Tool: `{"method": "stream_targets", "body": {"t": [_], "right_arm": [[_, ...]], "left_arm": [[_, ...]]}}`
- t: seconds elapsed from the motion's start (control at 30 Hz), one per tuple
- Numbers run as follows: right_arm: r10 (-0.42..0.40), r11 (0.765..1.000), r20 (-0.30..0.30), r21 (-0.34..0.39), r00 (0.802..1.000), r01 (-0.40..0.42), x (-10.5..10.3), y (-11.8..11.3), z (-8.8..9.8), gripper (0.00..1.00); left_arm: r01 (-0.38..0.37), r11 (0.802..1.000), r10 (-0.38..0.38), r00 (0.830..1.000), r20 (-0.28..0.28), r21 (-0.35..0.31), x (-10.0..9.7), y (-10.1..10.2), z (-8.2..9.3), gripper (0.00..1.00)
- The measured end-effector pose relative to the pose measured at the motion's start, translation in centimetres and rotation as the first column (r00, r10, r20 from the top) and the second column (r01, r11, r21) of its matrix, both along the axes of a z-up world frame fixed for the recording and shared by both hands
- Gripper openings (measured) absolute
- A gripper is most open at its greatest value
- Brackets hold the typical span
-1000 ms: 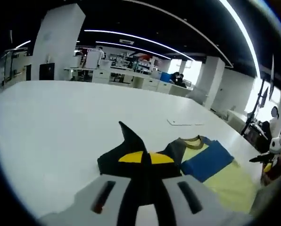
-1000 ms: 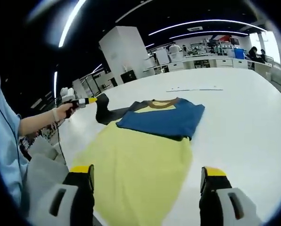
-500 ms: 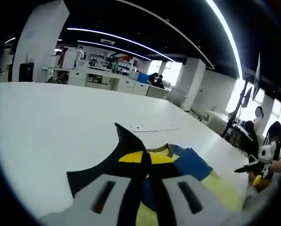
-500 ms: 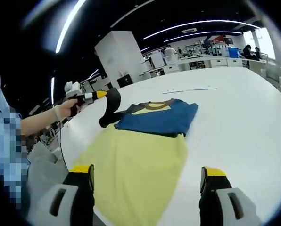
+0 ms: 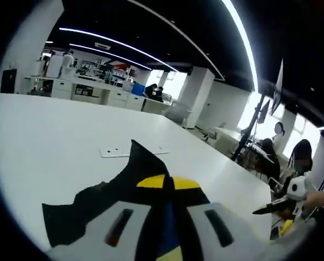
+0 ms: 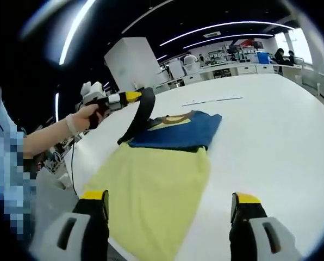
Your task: Fold the garment on the visible template until the final outline fits inside the template.
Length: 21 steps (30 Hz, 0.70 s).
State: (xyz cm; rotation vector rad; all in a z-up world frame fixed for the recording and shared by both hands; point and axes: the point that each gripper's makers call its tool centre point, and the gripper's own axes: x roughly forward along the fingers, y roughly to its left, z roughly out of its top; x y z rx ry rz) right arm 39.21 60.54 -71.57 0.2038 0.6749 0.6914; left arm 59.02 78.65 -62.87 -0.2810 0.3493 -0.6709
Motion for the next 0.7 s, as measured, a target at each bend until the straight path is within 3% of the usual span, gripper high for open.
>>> {"method": "stream_targets", "body": {"t": [0.4, 0.7], "right_arm": [[-0.026, 1.000, -0.018, 0.006, 1.000, 0.026, -0.7, -0.7, -0.6, 0.93], [-0.045, 0.999, -0.030, 0.003, 0.999, 0.046, -0.8, -1.5, -0.9, 0.93]], "left_arm": [[0.092, 0.996, -0.093, 0.994, -0.049, -0.020, -0.9, -6.9, -3.0, 0.00], [0.175, 0.984, -0.173, 0.981, -0.088, 0.016, -2.7, -10.6, -5.8, 0.00]]}}
